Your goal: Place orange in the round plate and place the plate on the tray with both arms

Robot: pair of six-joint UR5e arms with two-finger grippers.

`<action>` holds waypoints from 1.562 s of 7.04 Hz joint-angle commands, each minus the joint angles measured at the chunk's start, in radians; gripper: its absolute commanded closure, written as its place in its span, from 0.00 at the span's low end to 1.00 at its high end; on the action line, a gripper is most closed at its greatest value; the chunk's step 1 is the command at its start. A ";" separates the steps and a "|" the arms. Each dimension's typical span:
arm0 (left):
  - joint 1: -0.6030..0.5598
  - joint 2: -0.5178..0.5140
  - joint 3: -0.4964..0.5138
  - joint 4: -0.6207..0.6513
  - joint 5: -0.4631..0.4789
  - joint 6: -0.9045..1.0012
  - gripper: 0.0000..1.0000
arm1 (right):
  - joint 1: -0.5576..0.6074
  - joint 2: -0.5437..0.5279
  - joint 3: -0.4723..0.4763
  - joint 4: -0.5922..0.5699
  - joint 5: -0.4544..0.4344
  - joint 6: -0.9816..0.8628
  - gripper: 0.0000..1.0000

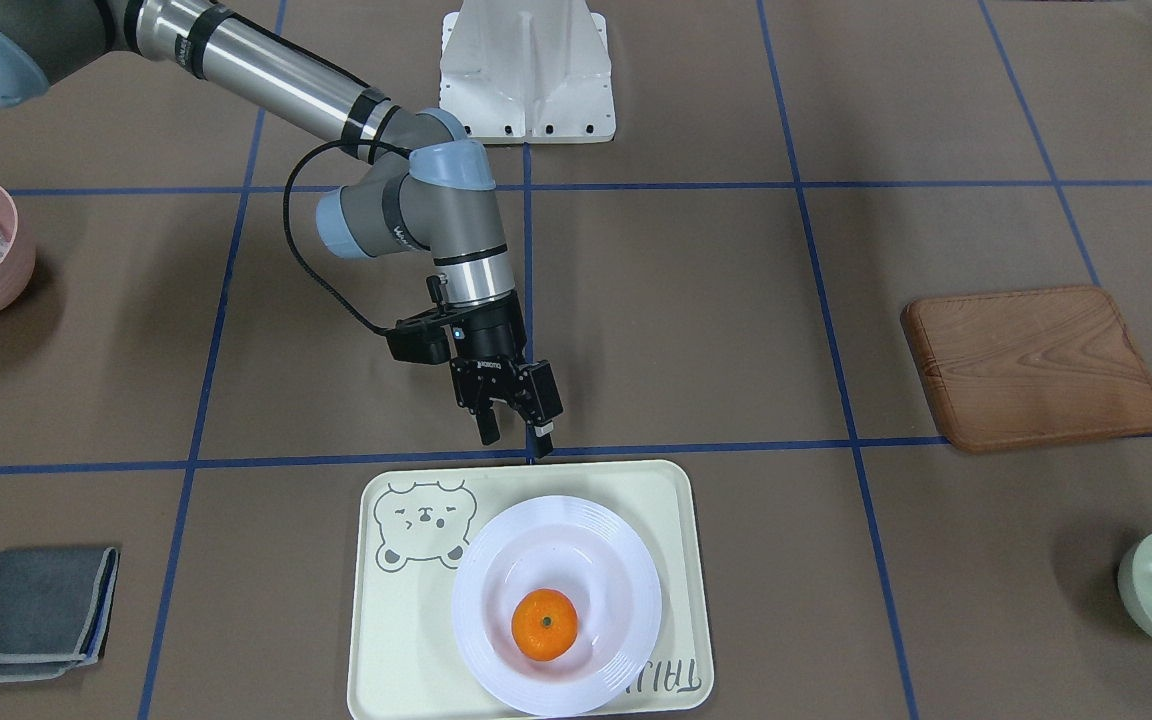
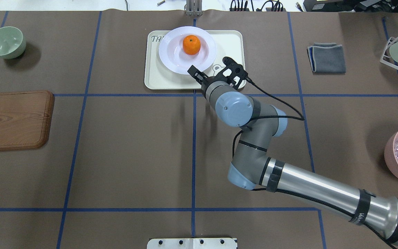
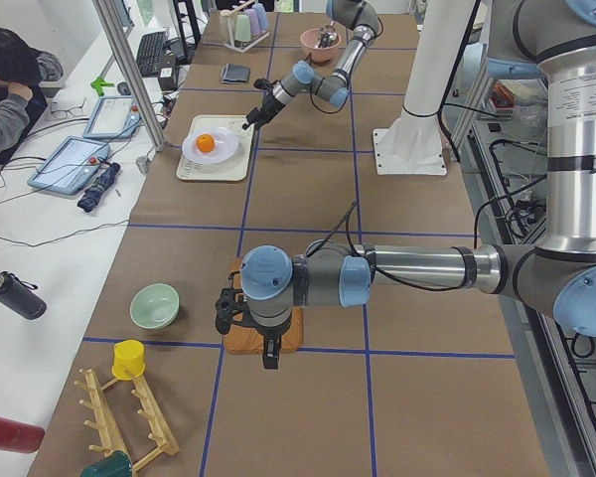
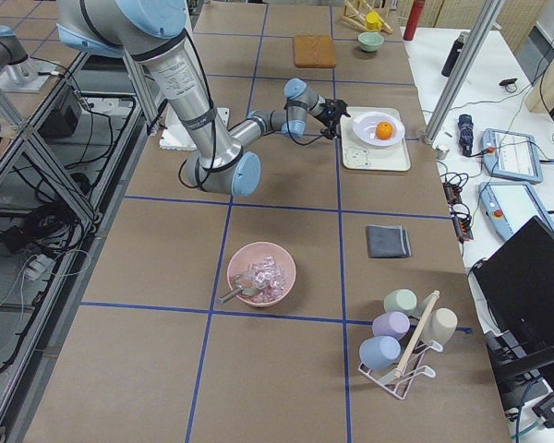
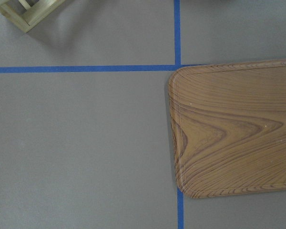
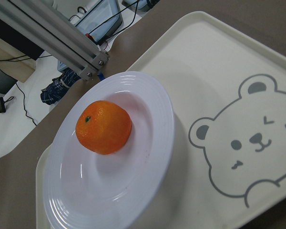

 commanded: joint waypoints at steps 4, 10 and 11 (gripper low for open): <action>-0.004 0.051 -0.062 -0.004 0.010 -0.002 0.01 | 0.496 -0.300 0.422 -0.568 0.707 -1.063 0.00; -0.002 0.070 -0.113 -0.003 0.032 -0.038 0.01 | 1.017 -0.579 0.419 -0.988 0.908 -1.976 0.00; -0.004 0.070 -0.115 -0.004 0.032 -0.038 0.01 | 1.025 -0.662 0.434 -0.928 0.910 -1.970 0.00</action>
